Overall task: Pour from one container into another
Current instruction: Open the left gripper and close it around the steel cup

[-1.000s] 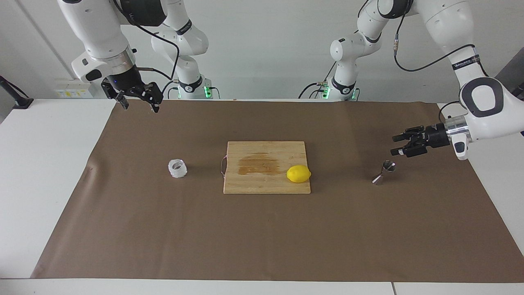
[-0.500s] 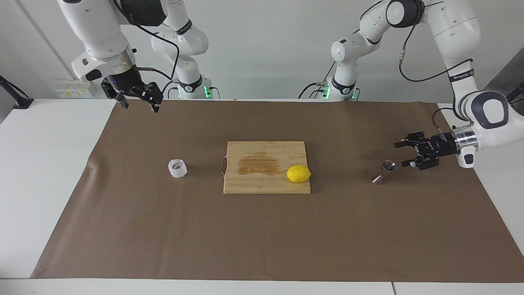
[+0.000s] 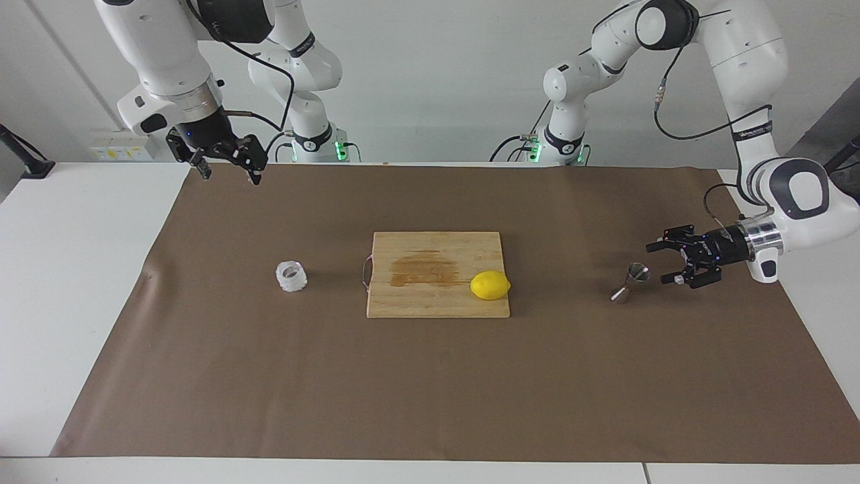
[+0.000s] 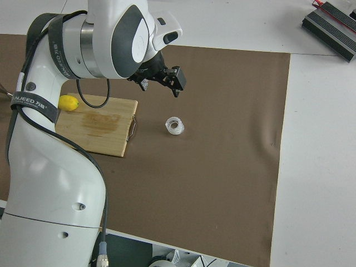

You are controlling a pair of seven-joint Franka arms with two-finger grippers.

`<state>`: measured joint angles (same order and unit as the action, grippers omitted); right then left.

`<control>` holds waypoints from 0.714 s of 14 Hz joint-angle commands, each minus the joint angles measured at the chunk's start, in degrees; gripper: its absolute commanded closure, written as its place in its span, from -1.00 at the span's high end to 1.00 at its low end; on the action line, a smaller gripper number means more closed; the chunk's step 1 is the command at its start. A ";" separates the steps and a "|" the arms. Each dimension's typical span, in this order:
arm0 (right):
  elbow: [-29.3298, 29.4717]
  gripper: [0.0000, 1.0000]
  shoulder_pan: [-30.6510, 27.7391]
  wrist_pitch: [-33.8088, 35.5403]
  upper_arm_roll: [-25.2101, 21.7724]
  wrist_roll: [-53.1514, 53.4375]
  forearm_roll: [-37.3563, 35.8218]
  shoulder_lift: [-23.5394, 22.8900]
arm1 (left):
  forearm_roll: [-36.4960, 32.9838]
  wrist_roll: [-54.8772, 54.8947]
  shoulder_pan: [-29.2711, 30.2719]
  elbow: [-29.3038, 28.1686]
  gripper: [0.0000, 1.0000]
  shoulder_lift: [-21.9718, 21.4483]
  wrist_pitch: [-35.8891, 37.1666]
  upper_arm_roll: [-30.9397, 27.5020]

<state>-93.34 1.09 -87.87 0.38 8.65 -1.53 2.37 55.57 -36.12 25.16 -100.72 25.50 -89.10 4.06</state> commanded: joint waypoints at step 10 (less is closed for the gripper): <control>-0.35 1.00 -0.91 0.07 0.15 -1.35 1.44 0.44 | 2.61 -1.23 1.92 0.53 1.00 5.17 -0.28 2.79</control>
<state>-93.34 1.09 -87.87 0.38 8.65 -1.53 2.37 57.25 -36.25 27.40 -100.60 29.55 -89.16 6.70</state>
